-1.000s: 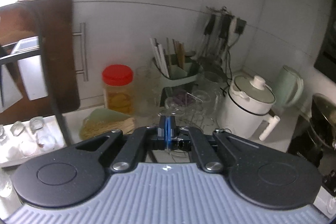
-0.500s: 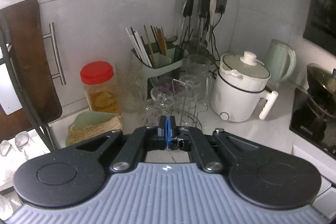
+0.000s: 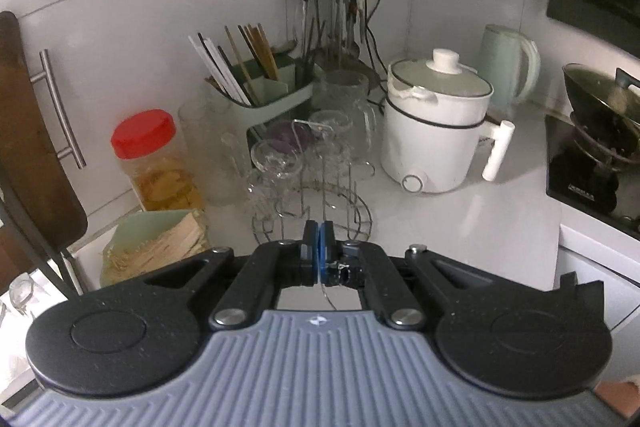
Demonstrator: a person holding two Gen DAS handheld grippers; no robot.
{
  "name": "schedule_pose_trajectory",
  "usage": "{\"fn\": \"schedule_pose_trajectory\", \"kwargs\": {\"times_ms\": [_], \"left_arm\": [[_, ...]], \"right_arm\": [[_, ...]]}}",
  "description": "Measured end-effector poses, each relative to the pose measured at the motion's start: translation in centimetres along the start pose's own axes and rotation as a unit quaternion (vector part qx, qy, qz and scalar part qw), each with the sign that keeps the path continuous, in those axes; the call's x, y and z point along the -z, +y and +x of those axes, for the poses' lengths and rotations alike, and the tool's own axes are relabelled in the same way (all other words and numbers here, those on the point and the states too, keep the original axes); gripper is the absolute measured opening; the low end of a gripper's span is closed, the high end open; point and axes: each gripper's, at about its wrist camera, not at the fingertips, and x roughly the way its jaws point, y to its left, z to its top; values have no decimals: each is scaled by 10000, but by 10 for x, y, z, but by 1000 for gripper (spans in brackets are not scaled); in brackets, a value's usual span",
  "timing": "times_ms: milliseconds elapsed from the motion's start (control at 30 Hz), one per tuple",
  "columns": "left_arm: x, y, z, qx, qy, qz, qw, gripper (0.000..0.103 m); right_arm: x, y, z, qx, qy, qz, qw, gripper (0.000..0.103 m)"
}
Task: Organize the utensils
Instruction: 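Lower the fork into the mug and open the left gripper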
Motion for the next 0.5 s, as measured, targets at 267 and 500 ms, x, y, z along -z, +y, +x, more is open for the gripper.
{"fn": "schedule_pose_trajectory", "kwargs": {"times_ms": [267, 500], "left_arm": [[-1, 11, -14, 129, 379, -574, 9975, 1], [-1, 18, -32, 191, 897, -982, 9909, 2]], "right_arm": [[0, -1, 0, -24, -15, -1, 10000, 91], [0, -1, -1, -28, -11, -4, 10000, 91]]}}
